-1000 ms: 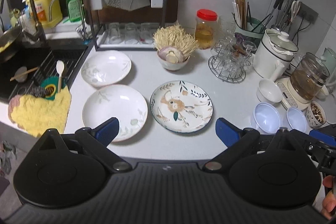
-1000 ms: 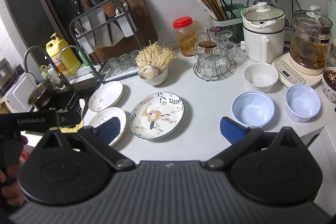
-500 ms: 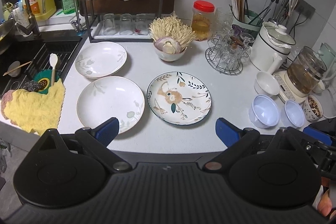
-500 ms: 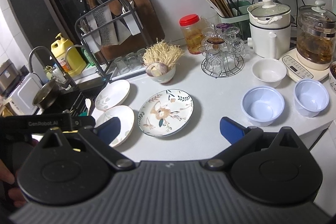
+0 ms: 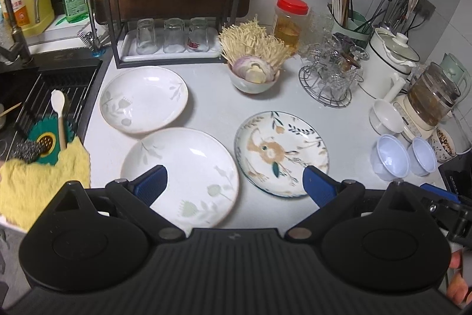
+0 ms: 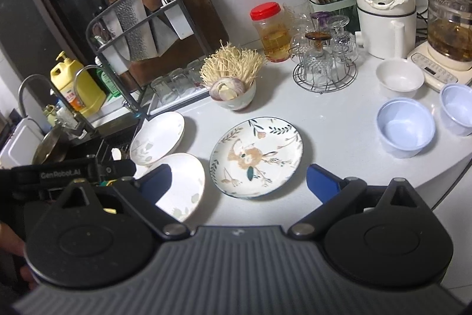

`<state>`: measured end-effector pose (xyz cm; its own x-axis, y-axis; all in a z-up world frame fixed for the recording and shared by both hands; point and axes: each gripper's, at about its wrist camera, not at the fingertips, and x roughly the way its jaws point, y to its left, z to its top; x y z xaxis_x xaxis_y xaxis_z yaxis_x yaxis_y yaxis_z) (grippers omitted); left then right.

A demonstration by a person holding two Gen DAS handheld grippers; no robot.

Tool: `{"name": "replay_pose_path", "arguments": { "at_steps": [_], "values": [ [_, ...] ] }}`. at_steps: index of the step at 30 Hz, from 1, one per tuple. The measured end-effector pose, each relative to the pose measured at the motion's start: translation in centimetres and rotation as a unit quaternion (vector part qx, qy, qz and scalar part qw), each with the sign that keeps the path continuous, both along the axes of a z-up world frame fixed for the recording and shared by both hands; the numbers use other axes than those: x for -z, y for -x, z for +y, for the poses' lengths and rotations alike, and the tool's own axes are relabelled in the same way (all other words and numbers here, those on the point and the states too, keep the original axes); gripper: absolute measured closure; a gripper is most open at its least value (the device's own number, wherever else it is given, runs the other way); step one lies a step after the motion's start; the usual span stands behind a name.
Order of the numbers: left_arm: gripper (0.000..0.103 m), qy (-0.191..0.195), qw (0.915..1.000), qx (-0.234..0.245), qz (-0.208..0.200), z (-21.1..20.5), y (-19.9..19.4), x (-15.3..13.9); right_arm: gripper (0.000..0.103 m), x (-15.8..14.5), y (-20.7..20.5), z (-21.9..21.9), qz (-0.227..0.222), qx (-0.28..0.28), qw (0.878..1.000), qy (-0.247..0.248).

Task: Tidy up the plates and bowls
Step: 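Reach to the larger white leaf plate and close both grippers on its rim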

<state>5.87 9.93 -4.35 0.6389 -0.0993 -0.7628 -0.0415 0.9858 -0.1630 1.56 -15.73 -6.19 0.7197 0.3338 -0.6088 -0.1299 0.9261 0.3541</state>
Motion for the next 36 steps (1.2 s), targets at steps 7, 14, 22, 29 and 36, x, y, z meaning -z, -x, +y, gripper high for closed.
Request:
{"name": "replay_pose_path", "arguments": {
  "at_steps": [7, 14, 22, 29, 36],
  "values": [
    [0.003, 0.001, 0.9997, 0.02, 0.01, 4.6, -3.2, 2.0, 0.004, 1.7, -2.6, 3.5, 0.022, 0.026, 0.999, -0.009],
    [0.003, -0.012, 0.9975, 0.056, 0.041, 7.9, -5.8, 5.2, 0.004, 4.6, -4.5, 6.5, 0.062, 0.045, 0.997, -0.018],
    [0.004, 0.007, 0.9944, 0.082, 0.066, 10.9, -8.1, 8.8, 0.018, 7.9, -6.1, 8.8, 0.114, 0.055, 0.991, -0.036],
    [0.011, 0.02, 0.9902, 0.102, 0.093, 12.4, -9.9, 11.9, 0.032, 11.3, -7.4, 10.6, 0.167, 0.049, 0.983, -0.059],
    [0.03, 0.016, 0.9885, 0.099, 0.114, 14.0, -11.5, 14.8, 0.053, 13.7, -9.1, 13.0, 0.197, 0.03, 0.978, -0.062]
  ]
}}
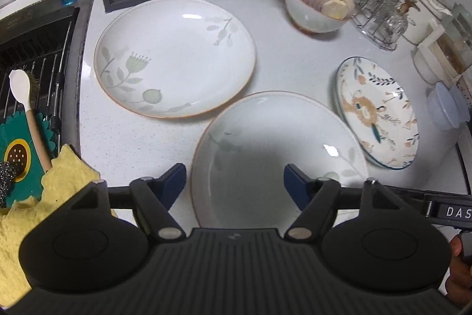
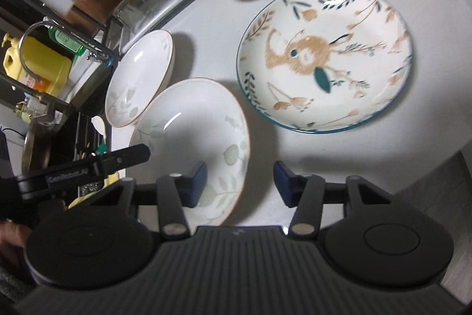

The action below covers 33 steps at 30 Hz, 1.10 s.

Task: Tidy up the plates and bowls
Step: 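Reach to the larger white leaf plate and close both grippers on its rim, then lift the white leaf plate and carry it over the deer-print plate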

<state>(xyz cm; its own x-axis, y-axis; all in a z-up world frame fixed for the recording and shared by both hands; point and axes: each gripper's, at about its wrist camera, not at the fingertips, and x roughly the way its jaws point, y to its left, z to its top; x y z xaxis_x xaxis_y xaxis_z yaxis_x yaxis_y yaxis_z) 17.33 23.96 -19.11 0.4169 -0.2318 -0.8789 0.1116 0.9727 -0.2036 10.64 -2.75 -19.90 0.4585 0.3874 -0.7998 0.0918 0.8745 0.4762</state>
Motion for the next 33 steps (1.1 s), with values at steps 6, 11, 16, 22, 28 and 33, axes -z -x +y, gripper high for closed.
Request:
{"name": "replay_pose_path", "arguments": {
  "at_steps": [6, 11, 16, 22, 28, 33],
  "values": [
    [0.044, 0.0, 0.9999, 0.005, 0.01, 0.9, -1.1, 1.5, 0.08, 1.4, -1.6, 1.3, 0.017, -0.011, 1.0, 0.015],
    [0.055, 0.013, 0.9997, 0.015, 0.017, 1.1, -1.6, 2.4, 0.08, 1.9, -2.3, 1.5, 0.023, -0.009, 1.0, 0.015],
    [0.059, 0.019, 0.9993, 0.021, 0.024, 0.8, -2.0, 2.9, 0.08, 2.0, -2.7, 1.6, 0.022, -0.009, 1.0, 0.014],
    [0.059, 0.038, 0.9982, 0.023, 0.04, 1.4, -2.5, 2.9, 0.079, 2.0, -2.5, 1.8, 0.024, -0.012, 1.0, 0.014],
    [0.059, 0.062, 0.9965, 0.025, 0.051, 1.9, -1.8, 1.8, 0.079, 0.7, -2.1, 1.8, 0.014, -0.019, 1.0, 0.018],
    [0.059, 0.07, 0.9965, 0.025, 0.039, 1.4, -1.7, -0.1, 0.079, -0.7, -1.9, 1.1, 0.004, -0.019, 1.0, 0.019]
  ]
}}
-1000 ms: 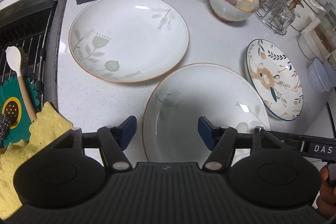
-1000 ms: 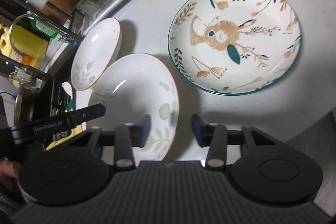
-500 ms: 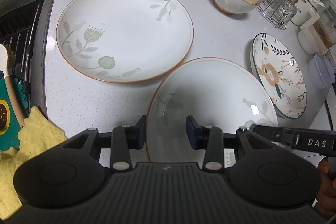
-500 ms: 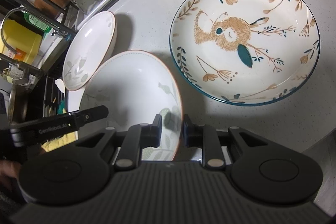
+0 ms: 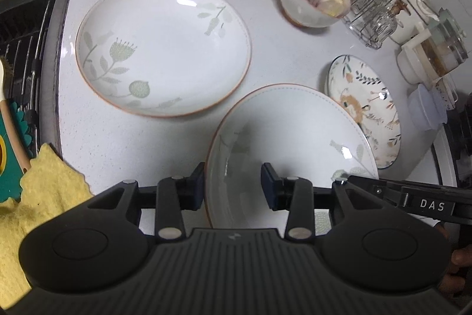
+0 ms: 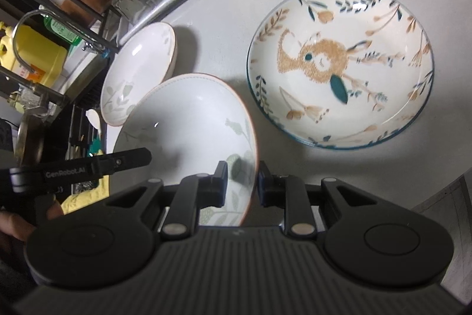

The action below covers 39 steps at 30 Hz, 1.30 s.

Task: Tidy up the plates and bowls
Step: 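Lift the white leaf plate and carry it over the deer-print plate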

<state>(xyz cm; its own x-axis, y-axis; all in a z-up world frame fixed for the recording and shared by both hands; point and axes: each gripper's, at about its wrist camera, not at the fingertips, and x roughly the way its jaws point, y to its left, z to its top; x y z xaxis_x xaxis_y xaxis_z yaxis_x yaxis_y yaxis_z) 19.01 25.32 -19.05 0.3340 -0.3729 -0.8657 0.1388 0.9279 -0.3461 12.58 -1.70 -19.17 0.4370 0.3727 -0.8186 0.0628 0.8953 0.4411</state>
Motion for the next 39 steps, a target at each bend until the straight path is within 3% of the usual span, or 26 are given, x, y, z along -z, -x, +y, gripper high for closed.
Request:
{"name": "replay_pose_path", "arguments": {
  "at_steps": [8, 15, 24, 30, 39],
  "values": [
    [0.059, 0.0, 0.9994, -0.002, -0.035, -2.5, -0.6, -4.5, 0.079, -3.2, 0.4, -2.1, -0.032, -0.007, 0.999, 0.006],
    [0.059, -0.005, 0.9988, -0.009, -0.047, -6.3, -1.7, -6.4, 0.079, -4.5, -0.9, -5.7, -0.051, 0.002, 0.999, 0.001],
    [0.059, -0.02, 0.9991, 0.012, -0.034, -12.6, -3.5, -5.0, 0.079, -4.2, -2.0, -10.3, -0.049, 0.006, 0.998, 0.045],
    [0.059, -0.02, 0.9992, 0.017, -0.028, -15.6, -5.0, -4.5, 0.079, -3.3, -2.6, -13.2, -0.03, 0.033, 0.998, 0.036],
    [0.059, -0.051, 0.9969, 0.055, -0.021, -19.5, -7.4, -3.8, 0.079, -2.1, -3.5, -15.9, -0.033, 0.068, 0.996, 0.037]
  ]
}}
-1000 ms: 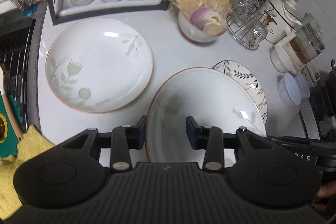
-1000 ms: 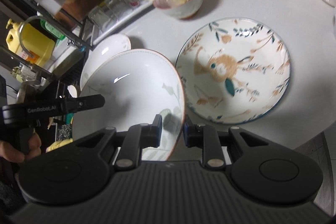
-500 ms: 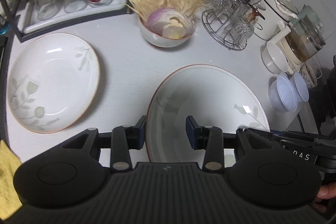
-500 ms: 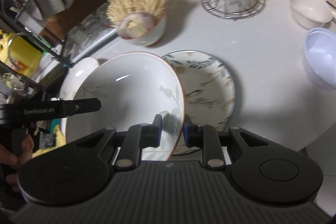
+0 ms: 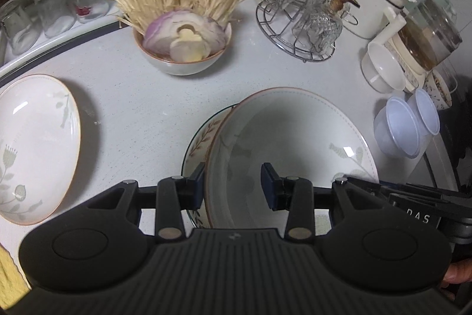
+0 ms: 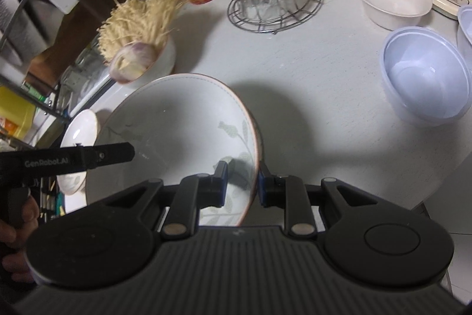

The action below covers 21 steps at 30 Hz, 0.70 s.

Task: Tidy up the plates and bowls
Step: 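Lift the white leaf plate and carry it over the deer-print plate, then lower the white leaf plate onto the deer-print plate and open both grippers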

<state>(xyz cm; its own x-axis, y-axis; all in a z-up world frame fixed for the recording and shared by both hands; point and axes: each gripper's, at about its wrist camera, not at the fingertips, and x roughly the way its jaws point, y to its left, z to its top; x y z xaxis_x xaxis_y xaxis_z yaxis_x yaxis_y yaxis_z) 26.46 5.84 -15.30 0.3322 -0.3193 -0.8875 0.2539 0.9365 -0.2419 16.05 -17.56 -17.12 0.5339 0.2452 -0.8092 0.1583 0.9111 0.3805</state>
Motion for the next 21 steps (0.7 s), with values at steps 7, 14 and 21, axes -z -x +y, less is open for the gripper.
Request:
{"name": "replay_pose_path", "arguments": {
  "at_steps": [7, 14, 21],
  "values": [
    [0.059, -0.019, 0.9995, 0.023, 0.009, -1.8, -1.0, 1.3, 0.079, 0.7, -0.2, -1.1, 0.007, 0.008, 1.0, -0.003],
    [0.059, -0.022, 0.9995, 0.015, 0.019, -3.0, -1.6, 2.7, 0.079, 1.4, -0.7, -1.7, 0.013, 0.013, 1.0, 0.01],
    [0.059, -0.034, 0.9992, 0.014, 0.016, -3.5, -2.1, 3.2, 0.079, 1.7, -1.6, -1.2, 0.014, -0.009, 0.999, 0.04]
  ]
}}
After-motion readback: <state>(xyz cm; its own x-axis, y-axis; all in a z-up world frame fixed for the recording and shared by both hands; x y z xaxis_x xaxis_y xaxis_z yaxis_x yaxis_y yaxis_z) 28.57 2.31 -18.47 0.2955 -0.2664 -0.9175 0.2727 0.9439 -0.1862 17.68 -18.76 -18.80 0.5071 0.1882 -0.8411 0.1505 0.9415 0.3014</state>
